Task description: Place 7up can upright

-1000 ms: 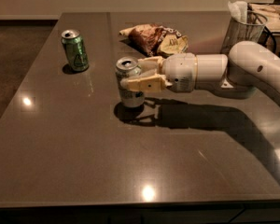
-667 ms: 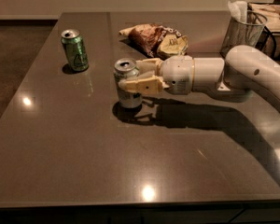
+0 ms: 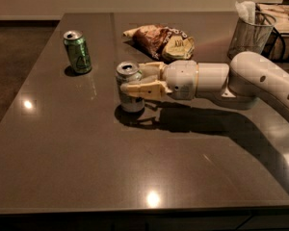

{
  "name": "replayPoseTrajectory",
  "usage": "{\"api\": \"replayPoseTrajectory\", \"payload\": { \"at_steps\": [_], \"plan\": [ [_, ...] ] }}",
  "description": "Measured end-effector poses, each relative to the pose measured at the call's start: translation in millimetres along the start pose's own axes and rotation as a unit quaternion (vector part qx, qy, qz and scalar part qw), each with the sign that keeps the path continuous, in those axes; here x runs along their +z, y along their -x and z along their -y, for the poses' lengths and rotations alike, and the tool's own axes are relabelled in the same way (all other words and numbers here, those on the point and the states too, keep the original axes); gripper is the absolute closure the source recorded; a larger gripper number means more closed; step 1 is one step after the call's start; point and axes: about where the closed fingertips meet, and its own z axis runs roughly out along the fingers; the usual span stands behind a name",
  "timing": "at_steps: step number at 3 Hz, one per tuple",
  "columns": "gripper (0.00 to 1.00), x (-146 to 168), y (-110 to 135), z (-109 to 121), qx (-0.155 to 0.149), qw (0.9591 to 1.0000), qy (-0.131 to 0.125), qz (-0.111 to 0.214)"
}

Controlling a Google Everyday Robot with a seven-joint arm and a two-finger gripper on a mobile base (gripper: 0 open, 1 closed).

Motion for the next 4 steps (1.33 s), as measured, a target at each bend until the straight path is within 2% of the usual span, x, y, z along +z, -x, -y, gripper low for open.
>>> {"api": "replayPoseTrajectory", "payload": {
  "at_steps": [2,3,4],
  "plan": [
    [0.12,4.3,1.5,-2.6,-0.001,1.0,0.004,0.0],
    [0.0,6.3,2.2,-3.8,-0.002,1.0,0.006,0.0],
    [0.0,6.4,2.3,-3.9,-0.002,1.0,0.006,0.0]
  ]
}}
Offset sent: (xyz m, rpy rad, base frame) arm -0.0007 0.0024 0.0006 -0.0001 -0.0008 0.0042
